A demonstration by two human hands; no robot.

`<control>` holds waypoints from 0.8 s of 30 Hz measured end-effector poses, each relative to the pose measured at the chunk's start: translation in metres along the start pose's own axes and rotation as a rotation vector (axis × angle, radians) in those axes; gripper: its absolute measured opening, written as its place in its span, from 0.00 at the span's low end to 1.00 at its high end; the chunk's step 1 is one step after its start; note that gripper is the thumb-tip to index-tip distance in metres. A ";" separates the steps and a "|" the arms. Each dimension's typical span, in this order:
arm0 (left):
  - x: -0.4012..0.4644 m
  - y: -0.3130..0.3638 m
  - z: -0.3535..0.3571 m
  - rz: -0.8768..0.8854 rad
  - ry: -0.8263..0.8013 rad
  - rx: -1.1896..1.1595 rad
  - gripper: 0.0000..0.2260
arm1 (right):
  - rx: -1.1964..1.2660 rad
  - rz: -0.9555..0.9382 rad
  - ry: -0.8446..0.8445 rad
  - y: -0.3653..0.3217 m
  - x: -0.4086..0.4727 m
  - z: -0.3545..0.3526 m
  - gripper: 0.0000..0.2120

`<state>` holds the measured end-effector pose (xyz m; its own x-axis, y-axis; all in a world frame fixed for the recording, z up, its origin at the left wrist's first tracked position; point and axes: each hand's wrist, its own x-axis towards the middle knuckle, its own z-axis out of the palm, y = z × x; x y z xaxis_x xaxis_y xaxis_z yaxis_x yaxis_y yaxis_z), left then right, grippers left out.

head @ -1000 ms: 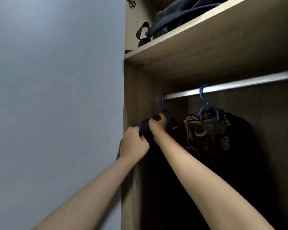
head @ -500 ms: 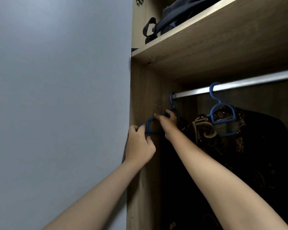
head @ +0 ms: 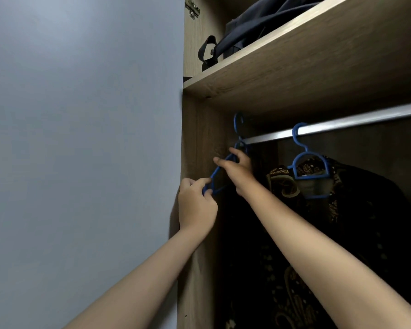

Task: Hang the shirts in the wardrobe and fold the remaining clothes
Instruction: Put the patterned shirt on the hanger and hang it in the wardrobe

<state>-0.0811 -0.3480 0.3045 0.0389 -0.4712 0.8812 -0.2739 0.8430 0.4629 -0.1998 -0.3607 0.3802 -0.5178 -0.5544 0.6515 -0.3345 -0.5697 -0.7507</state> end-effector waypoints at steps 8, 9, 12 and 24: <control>-0.014 0.006 -0.055 0.025 0.072 -0.049 0.10 | -0.055 -0.145 -0.041 -0.019 -0.039 0.006 0.30; -0.018 0.007 -0.069 0.000 0.074 -0.054 0.10 | -0.064 -0.159 -0.061 -0.024 -0.050 0.009 0.31; -0.035 0.013 -0.113 -0.059 0.084 -0.025 0.06 | -0.075 -0.228 -0.094 -0.037 -0.091 0.023 0.31; -0.158 0.087 -0.372 -0.291 0.073 0.165 0.12 | 0.002 -0.261 -0.286 -0.127 -0.344 0.095 0.28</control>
<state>0.2467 -0.1040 0.2412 0.2057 -0.6611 0.7215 -0.3922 0.6198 0.6797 0.0957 -0.1548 0.2616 -0.1747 -0.5373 0.8251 -0.4246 -0.7149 -0.5555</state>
